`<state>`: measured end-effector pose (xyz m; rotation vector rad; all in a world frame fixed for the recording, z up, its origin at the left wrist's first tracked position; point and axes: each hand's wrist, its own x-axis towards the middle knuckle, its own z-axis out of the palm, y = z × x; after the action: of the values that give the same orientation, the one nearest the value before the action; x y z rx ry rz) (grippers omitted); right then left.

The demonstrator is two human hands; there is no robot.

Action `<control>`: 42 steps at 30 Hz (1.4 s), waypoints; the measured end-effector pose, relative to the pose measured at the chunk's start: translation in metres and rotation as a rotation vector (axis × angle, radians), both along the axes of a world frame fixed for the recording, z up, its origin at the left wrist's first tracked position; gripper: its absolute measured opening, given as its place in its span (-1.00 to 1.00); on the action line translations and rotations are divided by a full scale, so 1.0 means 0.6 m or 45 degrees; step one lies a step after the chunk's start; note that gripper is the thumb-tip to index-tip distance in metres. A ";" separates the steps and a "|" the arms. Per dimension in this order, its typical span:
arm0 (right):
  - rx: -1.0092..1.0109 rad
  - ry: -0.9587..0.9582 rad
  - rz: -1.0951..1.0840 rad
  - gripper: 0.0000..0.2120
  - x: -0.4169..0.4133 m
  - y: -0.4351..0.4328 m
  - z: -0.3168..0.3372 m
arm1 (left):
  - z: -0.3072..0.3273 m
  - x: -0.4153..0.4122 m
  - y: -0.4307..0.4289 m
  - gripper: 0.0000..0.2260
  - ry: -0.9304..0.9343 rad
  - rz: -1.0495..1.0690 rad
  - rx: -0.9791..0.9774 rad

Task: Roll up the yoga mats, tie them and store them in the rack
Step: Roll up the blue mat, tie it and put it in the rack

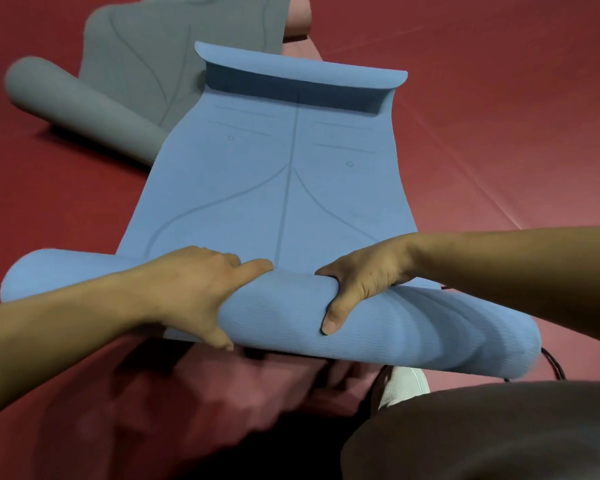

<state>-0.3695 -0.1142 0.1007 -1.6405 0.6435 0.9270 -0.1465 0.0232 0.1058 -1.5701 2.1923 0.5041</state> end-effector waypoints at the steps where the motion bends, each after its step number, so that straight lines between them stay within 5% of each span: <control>1: -0.023 -0.005 0.032 -0.42 0.004 0.002 0.007 | -0.001 0.002 -0.002 -0.09 0.018 0.017 0.045; 5: -0.408 -0.096 0.291 -0.05 0.026 0.027 0.036 | 0.003 0.011 -0.028 -0.17 0.215 0.232 0.307; 8: -0.622 -0.225 0.313 -0.10 0.035 0.041 0.034 | 0.010 0.025 -0.051 -0.21 0.331 0.354 0.467; 10: -0.546 -0.211 0.193 -0.22 0.030 0.033 0.028 | 0.009 0.025 -0.053 -0.20 0.350 0.328 0.448; 14: -0.245 -0.102 -0.071 -0.39 0.007 0.000 0.014 | 0.003 0.017 -0.032 0.03 0.075 -0.076 0.006; 18: -0.033 -0.061 -0.118 -0.49 0.007 -0.006 0.011 | 0.002 0.006 -0.022 0.10 -0.090 -0.085 -0.064; 21: -0.127 -0.049 -0.009 -0.44 0.018 0.004 0.024 | 0.001 0.007 -0.023 -0.05 0.008 0.027 0.102; 26: -0.702 -0.180 0.342 -0.09 0.036 0.036 0.038 | 0.001 0.030 -0.061 -0.23 0.407 0.374 0.497; 29: -0.721 -0.254 0.277 -0.15 0.030 0.039 0.031 | 0.003 0.033 -0.074 -0.26 0.486 0.476 0.662; 31: -0.651 -0.210 0.216 -0.22 0.023 0.026 0.028 | 0.004 0.023 -0.072 -0.17 0.370 0.357 0.553; 35: -0.470 -0.149 0.045 -0.36 0.008 0.001 0.027 | 0.012 0.002 -0.042 0.07 -0.028 -0.082 -0.129; 38: -0.301 -0.157 -0.052 -0.46 0.005 -0.004 0.030 | 0.002 -0.013 -0.015 0.18 -0.146 -0.124 -0.189; 42: -0.346 -0.036 0.078 -0.36 0.015 -0.001 0.043 | -0.006 -0.010 -0.019 0.01 0.043 0.059 0.001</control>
<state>-0.3603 -0.1147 0.1264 -1.9200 0.7276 0.8876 -0.1526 0.0117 0.1023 -1.6272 2.1843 0.5487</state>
